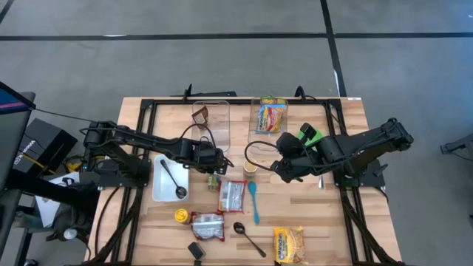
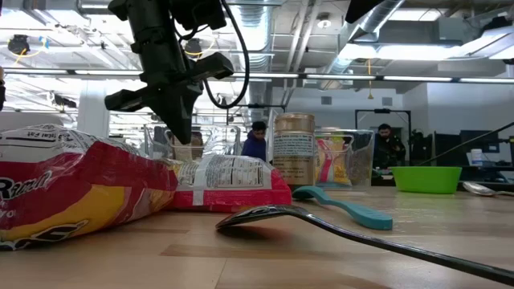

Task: Pick & Place Food Item
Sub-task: Put the light green seasoning bottle into the left transparent bin

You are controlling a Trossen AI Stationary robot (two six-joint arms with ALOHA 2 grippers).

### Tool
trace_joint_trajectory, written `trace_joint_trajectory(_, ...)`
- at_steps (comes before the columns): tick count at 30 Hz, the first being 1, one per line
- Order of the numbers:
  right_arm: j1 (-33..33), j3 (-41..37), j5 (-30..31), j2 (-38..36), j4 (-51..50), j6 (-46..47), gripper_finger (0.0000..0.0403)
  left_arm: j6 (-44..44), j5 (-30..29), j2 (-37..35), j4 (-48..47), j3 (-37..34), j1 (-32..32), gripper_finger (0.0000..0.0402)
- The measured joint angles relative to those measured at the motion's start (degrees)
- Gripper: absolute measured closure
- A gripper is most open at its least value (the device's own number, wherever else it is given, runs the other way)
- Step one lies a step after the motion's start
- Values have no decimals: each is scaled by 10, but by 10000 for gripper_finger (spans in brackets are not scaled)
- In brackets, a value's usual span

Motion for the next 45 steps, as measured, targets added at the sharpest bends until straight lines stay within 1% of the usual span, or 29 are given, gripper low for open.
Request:
trace_joint_trajectory(11,2,0,-1,0,0,0,403,0,1,0,26,0,-1,401)
trace_joint_trajectory(17,2,0,-2,0,0,0,403,0,30,-1,41,0,0,401)
trace_joint_trajectory(23,2,0,-2,0,0,0,403,0,38,-1,41,0,0,395)
trace_joint_trajectory(28,2,0,-2,0,0,0,403,1,53,-1,38,0,0,362)
trace_joint_trajectory(32,2,0,-2,0,0,0,403,29,55,-1,38,0,0,317)
trace_joint_trajectory(38,2,0,-2,0,0,0,403,31,43,-1,26,0,0,252)
trace_joint_trajectory(41,2,0,-2,0,-1,0,403,31,38,-1,24,0,0,233)
trace_joint_trajectory(45,2,0,-2,0,-1,0,403,30,29,-1,29,0,0,218)
